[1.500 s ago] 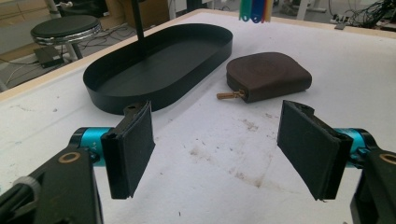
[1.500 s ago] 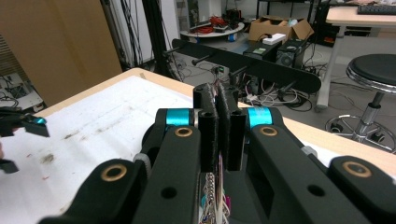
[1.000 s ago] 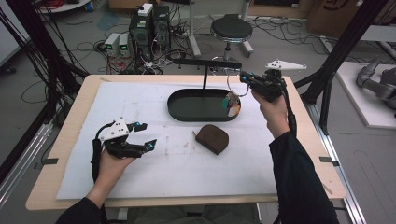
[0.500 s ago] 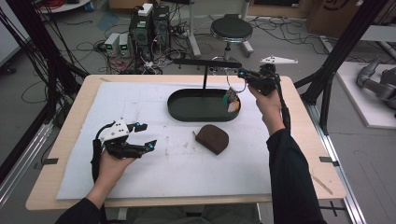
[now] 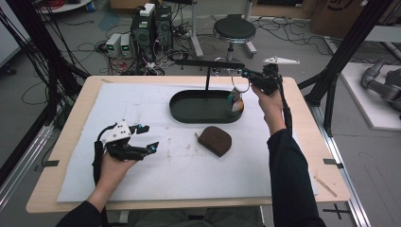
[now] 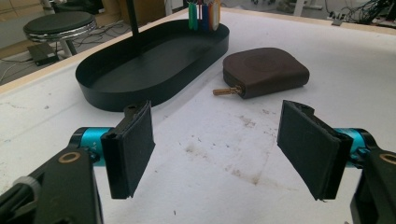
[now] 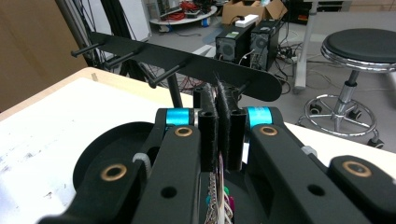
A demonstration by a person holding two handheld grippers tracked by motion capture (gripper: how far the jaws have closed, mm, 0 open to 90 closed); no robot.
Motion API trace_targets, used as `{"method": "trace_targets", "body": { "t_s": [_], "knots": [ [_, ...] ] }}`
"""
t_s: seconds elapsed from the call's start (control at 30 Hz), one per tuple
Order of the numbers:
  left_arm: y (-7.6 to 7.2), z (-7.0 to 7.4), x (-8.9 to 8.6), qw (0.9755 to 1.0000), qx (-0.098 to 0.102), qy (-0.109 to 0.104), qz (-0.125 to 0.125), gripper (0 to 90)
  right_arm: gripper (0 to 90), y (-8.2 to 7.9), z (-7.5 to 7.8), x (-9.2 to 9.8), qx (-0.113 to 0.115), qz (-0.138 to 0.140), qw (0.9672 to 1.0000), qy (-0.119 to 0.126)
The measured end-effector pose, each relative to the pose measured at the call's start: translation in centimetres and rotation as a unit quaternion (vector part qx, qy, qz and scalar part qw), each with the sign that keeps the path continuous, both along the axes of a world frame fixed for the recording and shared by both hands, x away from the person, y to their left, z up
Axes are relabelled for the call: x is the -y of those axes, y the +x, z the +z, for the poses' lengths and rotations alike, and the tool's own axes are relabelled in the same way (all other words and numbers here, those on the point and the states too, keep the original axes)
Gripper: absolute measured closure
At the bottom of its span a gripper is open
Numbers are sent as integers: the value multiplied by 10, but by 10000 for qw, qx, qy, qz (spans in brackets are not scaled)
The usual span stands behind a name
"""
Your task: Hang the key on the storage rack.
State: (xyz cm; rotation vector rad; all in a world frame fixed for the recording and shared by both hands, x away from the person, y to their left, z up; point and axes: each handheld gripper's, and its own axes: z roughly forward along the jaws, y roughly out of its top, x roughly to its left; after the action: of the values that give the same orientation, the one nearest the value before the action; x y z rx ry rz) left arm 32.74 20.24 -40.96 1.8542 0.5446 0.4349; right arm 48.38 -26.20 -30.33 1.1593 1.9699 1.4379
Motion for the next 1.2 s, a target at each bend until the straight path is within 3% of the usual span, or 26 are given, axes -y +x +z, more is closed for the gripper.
{"method": "trace_targets", "body": {
  "t_s": [0.77, 1.2],
  "knots": [
    [-1, -1, -2, 10000, -8, -8, 5, 271, 877, 10, -9, 2, -44, -140, 9999, 22],
    [-2, -1, -2, 10000, -5, -19, 6, 271, 832, 10, -11, 0, -64, -328, 9990, -291]
  ]
}}
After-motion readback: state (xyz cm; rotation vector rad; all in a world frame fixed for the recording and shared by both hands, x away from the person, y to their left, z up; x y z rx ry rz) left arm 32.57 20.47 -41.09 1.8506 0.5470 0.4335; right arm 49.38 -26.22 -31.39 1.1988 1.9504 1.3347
